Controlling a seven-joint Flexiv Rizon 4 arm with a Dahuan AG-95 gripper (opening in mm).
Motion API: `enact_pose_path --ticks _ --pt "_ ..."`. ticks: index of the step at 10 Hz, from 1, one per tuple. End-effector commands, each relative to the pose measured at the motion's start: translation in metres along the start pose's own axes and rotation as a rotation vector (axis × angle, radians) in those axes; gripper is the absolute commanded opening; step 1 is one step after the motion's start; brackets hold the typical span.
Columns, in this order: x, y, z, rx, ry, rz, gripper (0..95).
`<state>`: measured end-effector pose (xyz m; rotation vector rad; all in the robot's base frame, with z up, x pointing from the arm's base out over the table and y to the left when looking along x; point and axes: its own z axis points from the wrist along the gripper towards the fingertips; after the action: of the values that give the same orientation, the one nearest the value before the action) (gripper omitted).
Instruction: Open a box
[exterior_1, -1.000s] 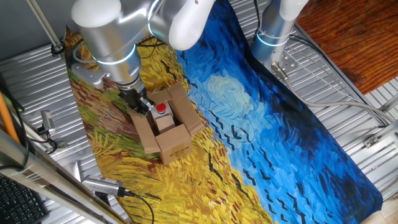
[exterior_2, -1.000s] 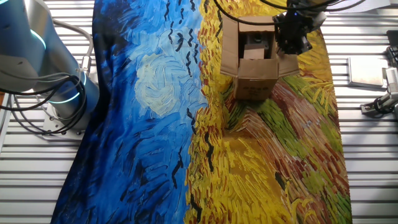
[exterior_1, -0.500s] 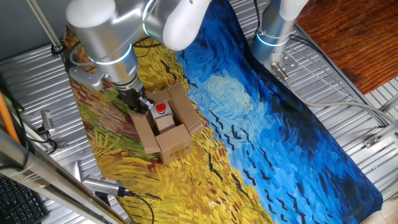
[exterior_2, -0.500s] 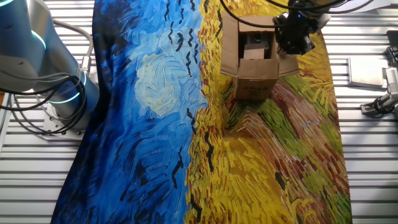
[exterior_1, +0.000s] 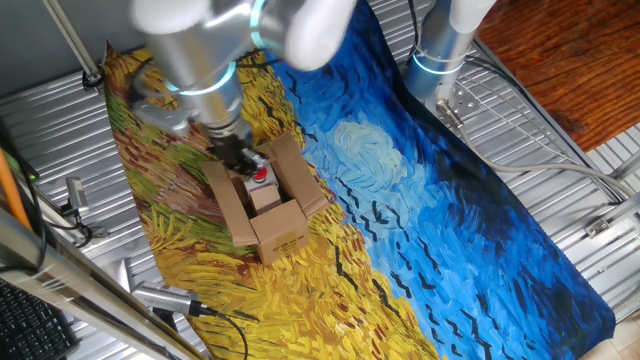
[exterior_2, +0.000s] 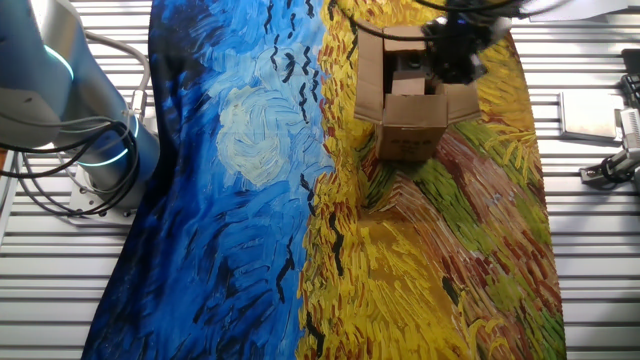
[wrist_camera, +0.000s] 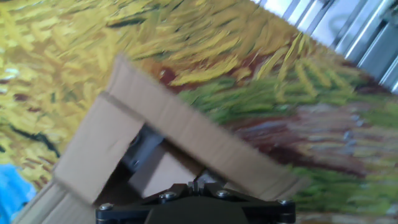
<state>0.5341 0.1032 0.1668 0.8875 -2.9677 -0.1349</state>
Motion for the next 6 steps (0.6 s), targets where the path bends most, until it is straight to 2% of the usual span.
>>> enact_pose_path --ticks 1,6 --pt "0.003 0.006 0.010 -0.001 0.004 0.008 0.0" --pt "0.016 0.005 0.035 0.001 -0.005 0.005 0.0"
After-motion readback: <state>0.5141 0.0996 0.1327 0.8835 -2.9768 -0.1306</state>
